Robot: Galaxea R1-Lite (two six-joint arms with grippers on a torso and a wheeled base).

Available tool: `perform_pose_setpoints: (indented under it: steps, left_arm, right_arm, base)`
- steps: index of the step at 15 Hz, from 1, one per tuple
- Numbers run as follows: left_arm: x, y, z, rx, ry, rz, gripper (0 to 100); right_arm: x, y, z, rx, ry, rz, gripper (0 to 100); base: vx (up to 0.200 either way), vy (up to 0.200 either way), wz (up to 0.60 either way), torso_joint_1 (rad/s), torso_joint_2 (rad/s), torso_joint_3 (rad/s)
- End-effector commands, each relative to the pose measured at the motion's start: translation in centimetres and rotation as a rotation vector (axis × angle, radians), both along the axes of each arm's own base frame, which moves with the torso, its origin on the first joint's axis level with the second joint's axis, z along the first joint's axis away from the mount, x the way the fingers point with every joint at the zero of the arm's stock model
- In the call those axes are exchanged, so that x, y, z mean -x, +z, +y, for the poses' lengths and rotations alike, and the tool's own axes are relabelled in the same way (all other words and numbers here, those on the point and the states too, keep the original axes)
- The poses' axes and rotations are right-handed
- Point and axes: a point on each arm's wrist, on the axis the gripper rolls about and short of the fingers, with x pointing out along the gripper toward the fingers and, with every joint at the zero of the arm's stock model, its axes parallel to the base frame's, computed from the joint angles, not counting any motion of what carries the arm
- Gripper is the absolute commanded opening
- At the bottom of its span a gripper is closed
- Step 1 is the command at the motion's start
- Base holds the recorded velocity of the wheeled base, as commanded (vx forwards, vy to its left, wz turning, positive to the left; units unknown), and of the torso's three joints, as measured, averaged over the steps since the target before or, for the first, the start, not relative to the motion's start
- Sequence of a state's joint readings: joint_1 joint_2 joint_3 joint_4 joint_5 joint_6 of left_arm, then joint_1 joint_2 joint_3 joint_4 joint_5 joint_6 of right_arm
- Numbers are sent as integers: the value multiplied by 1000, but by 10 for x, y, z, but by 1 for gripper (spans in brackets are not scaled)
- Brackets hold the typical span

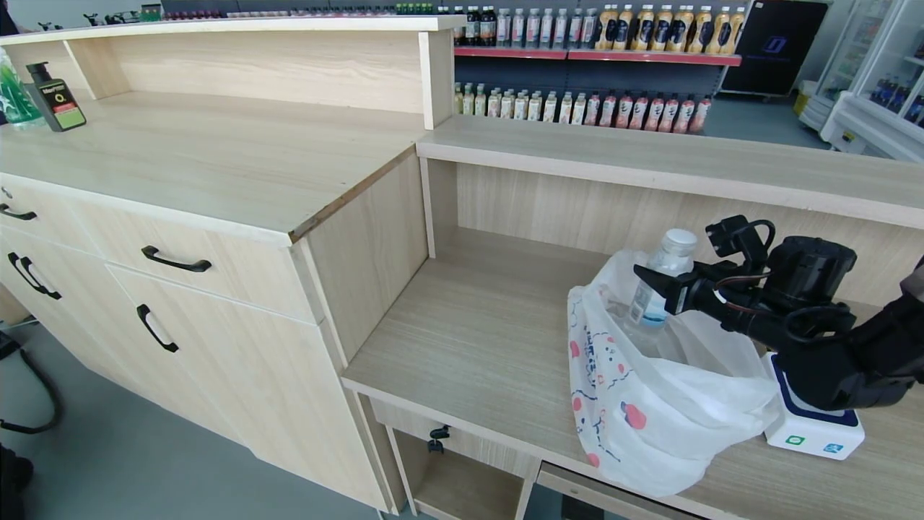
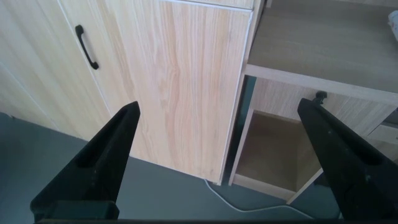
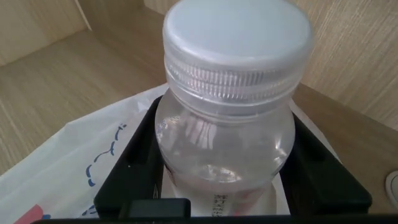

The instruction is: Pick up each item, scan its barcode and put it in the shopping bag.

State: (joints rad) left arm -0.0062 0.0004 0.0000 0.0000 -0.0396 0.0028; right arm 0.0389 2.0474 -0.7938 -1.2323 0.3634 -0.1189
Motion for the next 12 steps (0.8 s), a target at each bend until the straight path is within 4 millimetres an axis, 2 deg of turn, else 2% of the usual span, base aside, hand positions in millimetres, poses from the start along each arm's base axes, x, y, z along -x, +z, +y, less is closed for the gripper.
perform_pose_setpoints:
  steps: [1,7,8,10,12]
  left_arm:
    - [0,0,0,0,0,1,100]
    - [0,0,0,0,0,1,100]
    - [0,0,0,0,0,1,100]
    - [0,0,0,0,0,1,100]
    - [0,0,0,0,0,1,100]
  right_arm:
    - [-5,-12,-2,3,-6,32,0]
    - [-6,-20,-2,10,-5,57,0]
    - [-5,-20,-2,18,-4,56,100]
    - [0,-3,0,13,3,17,100]
    - [18,32,0,31,14,-33,100]
  base:
    - [0,0,0,0,0,0]
    - [0,0,0,0,0,0]
    - [0,0,0,0,0,0]
    - [0,0,0,0,0,0]
    - [0,0,0,0,0,0]
